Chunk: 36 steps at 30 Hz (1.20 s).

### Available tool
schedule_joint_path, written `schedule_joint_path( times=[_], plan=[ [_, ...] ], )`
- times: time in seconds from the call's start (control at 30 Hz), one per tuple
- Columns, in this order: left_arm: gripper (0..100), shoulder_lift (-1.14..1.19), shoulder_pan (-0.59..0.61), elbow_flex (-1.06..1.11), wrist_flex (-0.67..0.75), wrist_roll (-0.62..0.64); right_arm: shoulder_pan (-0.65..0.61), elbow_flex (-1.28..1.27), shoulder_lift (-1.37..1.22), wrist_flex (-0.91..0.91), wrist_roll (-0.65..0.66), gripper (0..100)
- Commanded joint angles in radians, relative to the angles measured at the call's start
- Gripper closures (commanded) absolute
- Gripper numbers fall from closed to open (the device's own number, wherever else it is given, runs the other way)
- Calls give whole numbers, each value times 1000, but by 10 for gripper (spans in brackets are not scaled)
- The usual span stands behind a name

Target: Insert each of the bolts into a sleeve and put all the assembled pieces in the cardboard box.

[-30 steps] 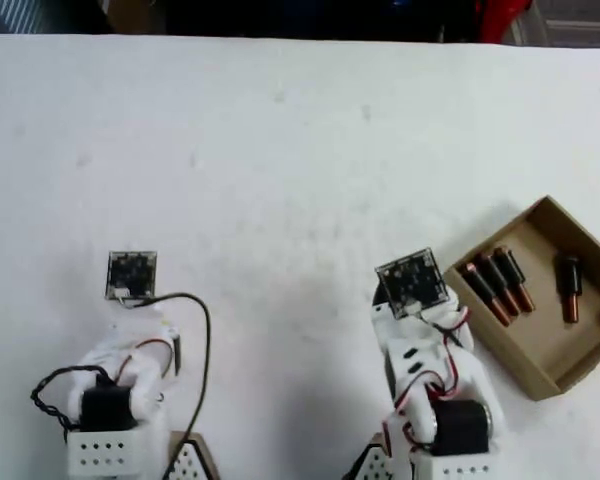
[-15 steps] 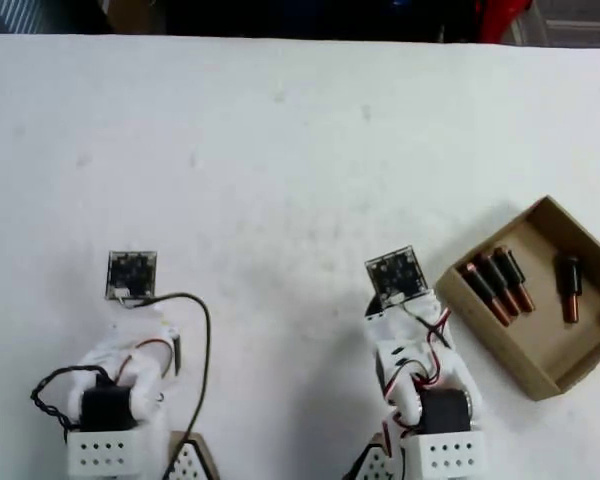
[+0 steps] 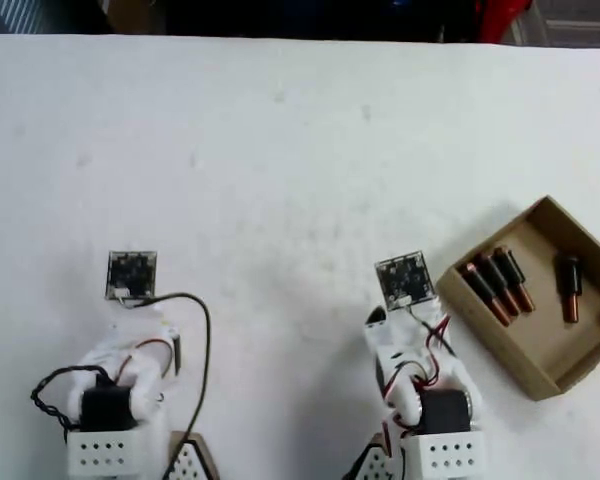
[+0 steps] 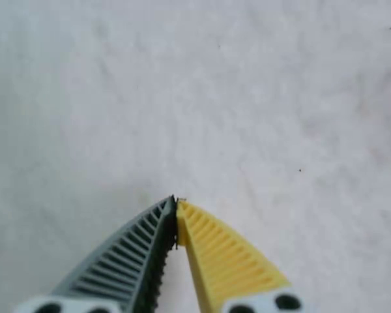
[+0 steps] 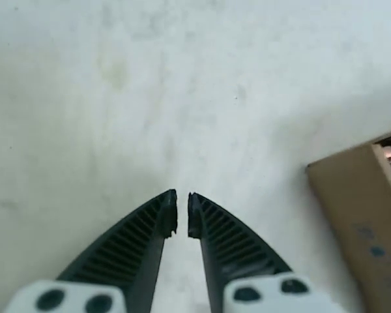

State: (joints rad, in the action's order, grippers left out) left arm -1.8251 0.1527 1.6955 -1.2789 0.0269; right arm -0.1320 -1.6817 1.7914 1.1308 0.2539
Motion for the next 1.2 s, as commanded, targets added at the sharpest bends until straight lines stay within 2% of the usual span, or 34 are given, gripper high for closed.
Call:
schedule_joint_path(
  times=[0.0, 0.2, 0.4, 0.5, 0.77, 1.17],
  plan=[
    [977, -7, 8, -3, -8, 6, -7, -9, 7, 68, -9, 981],
    [977, -7, 2, -3, -8, 9, 2, -9, 7, 137, -15, 981],
    [977, -7, -28, -3, -8, 8, 2, -9, 7, 137, -241, 982],
    [977, -7, -36, -3, -8, 8, 13, -9, 7, 137, -249, 982],
    [977, -7, -36, -3, -8, 8, 163, -9, 7, 137, -242, 981],
    [977, -7, -30, -3, -8, 8, 168, -9, 7, 137, -242, 981]
  ],
)
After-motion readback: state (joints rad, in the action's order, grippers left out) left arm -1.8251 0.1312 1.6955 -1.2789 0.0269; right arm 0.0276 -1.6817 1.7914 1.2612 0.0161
